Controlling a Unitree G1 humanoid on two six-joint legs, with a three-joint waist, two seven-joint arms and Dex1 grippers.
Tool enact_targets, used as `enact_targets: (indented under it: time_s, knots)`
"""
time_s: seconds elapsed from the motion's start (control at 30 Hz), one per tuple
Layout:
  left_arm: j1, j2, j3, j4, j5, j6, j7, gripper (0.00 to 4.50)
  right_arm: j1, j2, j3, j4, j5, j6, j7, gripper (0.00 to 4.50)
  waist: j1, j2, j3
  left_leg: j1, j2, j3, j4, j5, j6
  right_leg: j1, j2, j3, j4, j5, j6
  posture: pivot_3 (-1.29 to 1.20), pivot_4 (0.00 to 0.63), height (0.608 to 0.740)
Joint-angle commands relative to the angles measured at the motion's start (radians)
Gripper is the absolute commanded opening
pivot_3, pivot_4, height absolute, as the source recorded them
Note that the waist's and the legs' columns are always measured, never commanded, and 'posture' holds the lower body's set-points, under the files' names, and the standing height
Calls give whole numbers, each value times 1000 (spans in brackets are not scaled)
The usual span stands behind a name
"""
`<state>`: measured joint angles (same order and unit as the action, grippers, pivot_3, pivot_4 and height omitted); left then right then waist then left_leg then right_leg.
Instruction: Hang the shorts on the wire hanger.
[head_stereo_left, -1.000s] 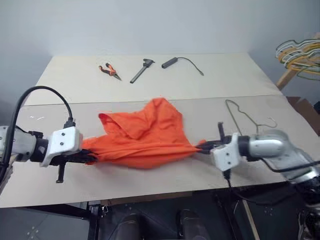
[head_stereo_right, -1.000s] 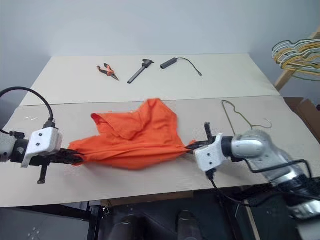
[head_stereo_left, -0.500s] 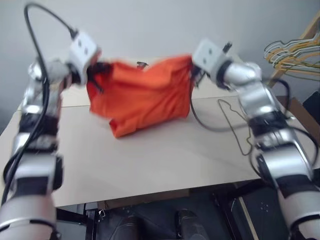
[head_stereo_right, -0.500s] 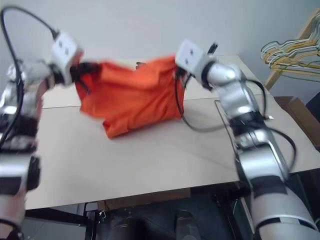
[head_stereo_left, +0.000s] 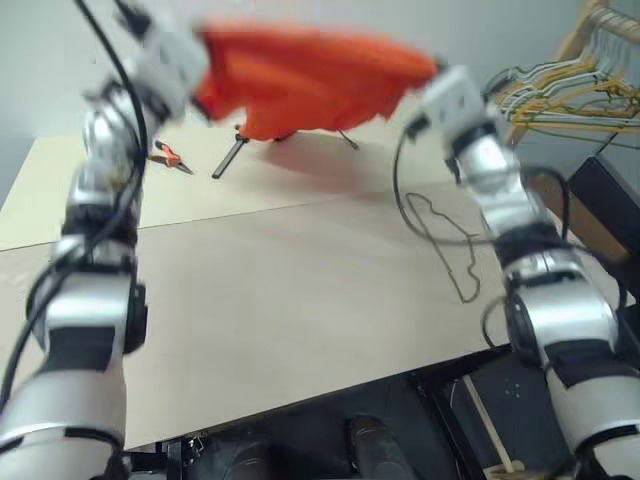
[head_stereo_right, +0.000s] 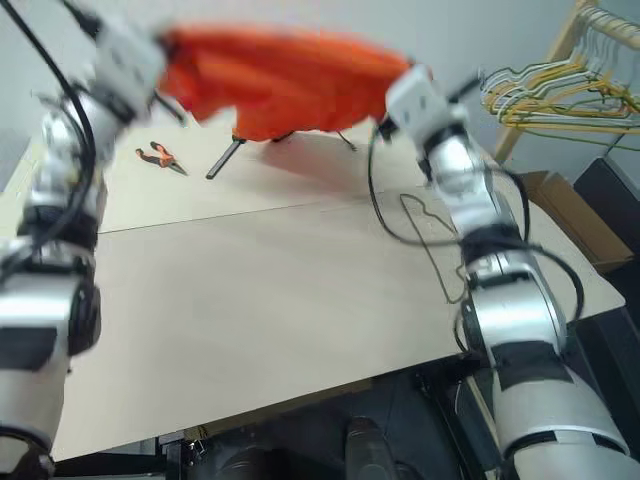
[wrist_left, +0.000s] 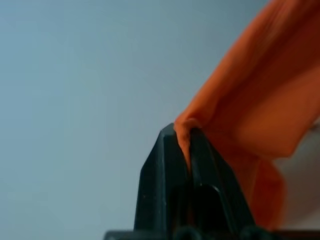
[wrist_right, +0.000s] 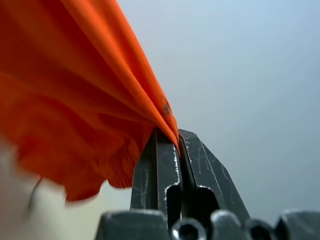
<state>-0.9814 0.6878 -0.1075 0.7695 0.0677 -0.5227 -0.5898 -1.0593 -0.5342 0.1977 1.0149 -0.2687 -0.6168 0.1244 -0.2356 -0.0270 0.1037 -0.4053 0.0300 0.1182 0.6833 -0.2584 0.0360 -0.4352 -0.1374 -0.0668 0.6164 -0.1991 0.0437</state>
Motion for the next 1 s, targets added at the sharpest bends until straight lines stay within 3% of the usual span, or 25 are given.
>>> enact_targets:
  time_s: [0.03, 0.13, 0.23, 0.37, 0.53, 0.77, 1.0]
  knots:
    - [184, 135, 29, -399, -155, 173, -252, 0, 101, -77, 21, -160, 55, -124, 232, 23, -15, 1, 1, 0, 0, -1, 1, 0, 0, -1, 1, 3, 0, 2, 0, -151, 81, 740]
    - [394, 264, 51, -635, -223, 297, -398, 0, 235, -141, 69, -264, 65, -197, 401, 23, -26, 2, 2, 3, 2, -2, 3, 1, 1, -1, 1, 7, 5, 3, 0, -145, 92, 740]
    - [548, 388, 79, -784, -271, 405, -507, 0, 324, -178, 95, -341, 58, -230, 490, 23, -21, 2, 4, 19, 3, -1, 2, -1, 4, 13, 1, 11, 4, 2, 1, -139, 100, 740]
    - [709, 525, 123, -902, -304, 475, -638, 0, 397, -215, 111, -424, 47, -246, 560, 23, 6, 2, 6, 29, 4, 1, 1, -7, 10, 20, 1, 16, 3, -2, 7, -137, 113, 740]
    - [943, 647, 243, -1049, -380, 531, -791, 0, 476, -254, 116, -520, 20, -273, 581, 23, 43, 2, 7, 29, 4, 5, 1, -6, 9, 14, 1, 20, 9, 0, -2, -144, 125, 740]
    - [1260, 609, 452, -1334, -402, 675, -827, 0, 617, -303, 91, -689, 25, -276, 586, 23, 95, 4, 12, 29, 5, 7, 1, -5, 3, 13, 2, 20, 10, -5, -5, -141, 132, 740]
    - [1392, 553, 496, -1451, -331, 719, -800, 0, 792, -425, 61, -933, 110, -164, 653, 23, 133, 4, 15, 31, 6, 7, 1, -9, 4, 14, 4, 20, 10, -12, -7, -139, 141, 740]
